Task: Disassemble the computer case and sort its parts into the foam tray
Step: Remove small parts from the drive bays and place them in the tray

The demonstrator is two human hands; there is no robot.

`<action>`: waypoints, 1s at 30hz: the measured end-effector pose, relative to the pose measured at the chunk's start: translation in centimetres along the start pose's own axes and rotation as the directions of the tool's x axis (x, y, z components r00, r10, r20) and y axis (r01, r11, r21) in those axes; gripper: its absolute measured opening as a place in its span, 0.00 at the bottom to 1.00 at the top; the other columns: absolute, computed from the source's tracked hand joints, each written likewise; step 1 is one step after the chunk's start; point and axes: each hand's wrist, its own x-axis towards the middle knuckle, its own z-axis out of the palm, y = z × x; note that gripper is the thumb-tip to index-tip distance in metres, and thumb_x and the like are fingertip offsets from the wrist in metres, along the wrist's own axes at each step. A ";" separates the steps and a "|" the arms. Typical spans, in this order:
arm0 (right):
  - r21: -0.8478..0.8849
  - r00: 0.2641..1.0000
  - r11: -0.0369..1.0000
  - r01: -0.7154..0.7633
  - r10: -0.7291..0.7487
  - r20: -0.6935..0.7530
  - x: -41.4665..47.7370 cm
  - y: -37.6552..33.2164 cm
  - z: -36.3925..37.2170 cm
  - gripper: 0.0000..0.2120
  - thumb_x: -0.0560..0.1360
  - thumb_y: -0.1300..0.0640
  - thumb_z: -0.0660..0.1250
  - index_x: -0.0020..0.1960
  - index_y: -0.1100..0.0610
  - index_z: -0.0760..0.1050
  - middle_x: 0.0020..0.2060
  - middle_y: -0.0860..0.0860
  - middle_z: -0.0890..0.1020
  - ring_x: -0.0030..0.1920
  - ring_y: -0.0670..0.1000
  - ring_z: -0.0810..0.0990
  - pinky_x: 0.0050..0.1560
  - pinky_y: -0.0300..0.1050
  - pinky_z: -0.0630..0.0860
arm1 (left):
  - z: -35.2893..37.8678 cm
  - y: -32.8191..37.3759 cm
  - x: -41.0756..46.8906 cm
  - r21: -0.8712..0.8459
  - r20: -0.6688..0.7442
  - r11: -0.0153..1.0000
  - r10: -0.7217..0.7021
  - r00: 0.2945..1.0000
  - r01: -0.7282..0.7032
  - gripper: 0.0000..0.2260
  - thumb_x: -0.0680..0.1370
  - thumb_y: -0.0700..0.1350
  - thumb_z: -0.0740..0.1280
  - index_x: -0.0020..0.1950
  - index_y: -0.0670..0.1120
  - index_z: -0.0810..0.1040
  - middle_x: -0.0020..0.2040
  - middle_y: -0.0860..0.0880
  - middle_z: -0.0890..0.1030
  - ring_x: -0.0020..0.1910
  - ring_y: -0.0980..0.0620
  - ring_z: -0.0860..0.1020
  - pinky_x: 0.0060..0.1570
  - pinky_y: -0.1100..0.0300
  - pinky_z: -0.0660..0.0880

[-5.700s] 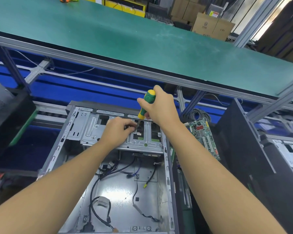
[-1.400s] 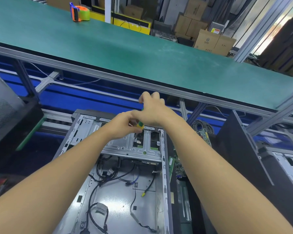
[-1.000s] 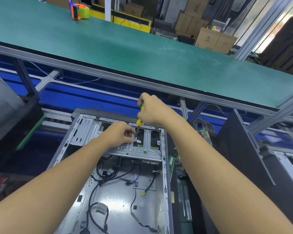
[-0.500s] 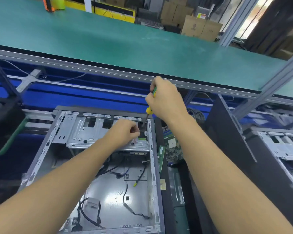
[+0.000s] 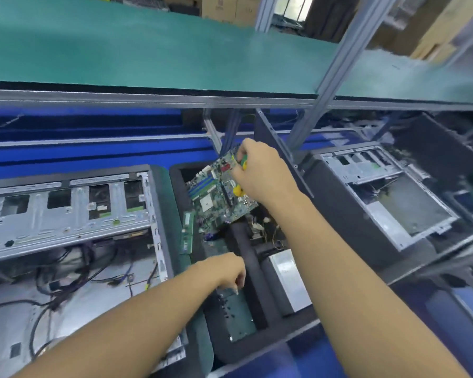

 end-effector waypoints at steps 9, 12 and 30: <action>0.222 0.995 0.973 0.057 -0.037 -0.093 0.7 -2.0 -0.7 0.09 0.80 0.57 0.66 0.57 0.59 0.68 0.46 0.55 0.77 0.43 0.56 0.76 0.39 0.51 0.72 | -6.7 -4.0 -4.4 -0.145 -0.448 0.986 -0.136 0.884 0.079 0.09 0.80 0.48 0.67 0.57 0.49 0.83 0.52 0.51 0.85 0.51 0.51 0.80 0.54 0.57 0.76; 0.294 0.990 0.950 0.105 -0.072 -0.122 1.5 -4.6 -0.9 0.12 0.82 0.53 0.64 0.59 0.59 0.67 0.46 0.58 0.79 0.43 0.58 0.77 0.37 0.50 0.72 | -8.9 -6.6 -8.3 -0.382 -0.673 0.923 -0.308 0.673 0.041 0.06 0.80 0.47 0.66 0.51 0.52 0.82 0.40 0.57 0.84 0.39 0.61 0.80 0.42 0.62 0.77; 0.299 0.951 0.939 0.168 -0.235 0.202 2.7 -11.6 4.7 0.11 0.84 0.51 0.61 0.59 0.57 0.64 0.43 0.54 0.78 0.36 0.54 0.75 0.31 0.46 0.68 | -8.1 -15.2 -15.6 -0.558 -0.642 0.827 -0.373 0.669 -0.075 0.09 0.77 0.43 0.72 0.57 0.49 0.85 0.48 0.59 0.86 0.50 0.62 0.82 0.57 0.58 0.78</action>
